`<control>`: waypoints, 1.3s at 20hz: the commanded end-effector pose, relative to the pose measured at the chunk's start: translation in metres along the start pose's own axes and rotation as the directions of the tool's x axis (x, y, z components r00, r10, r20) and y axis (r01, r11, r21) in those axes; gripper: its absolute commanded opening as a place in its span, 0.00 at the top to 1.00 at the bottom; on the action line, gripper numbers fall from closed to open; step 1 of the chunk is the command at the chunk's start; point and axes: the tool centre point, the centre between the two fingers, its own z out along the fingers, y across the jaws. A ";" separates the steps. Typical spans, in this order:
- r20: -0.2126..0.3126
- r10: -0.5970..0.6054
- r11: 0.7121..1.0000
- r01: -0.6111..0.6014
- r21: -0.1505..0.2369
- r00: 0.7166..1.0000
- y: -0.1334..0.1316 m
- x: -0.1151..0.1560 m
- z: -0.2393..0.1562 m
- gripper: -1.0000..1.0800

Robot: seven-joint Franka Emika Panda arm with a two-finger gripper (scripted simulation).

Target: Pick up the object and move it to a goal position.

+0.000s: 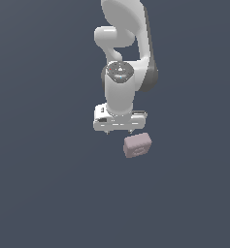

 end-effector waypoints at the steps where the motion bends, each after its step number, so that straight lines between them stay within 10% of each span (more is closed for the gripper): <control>1: -0.001 0.009 1.000 -0.009 0.000 1.000 0.000 0.000 0.000 0.04; 15: -0.004 0.198 0.980 -0.198 -0.001 0.980 -0.013 0.004 0.002 0.04; 26: -0.011 0.444 0.896 -0.444 0.001 0.896 -0.029 0.008 0.005 0.04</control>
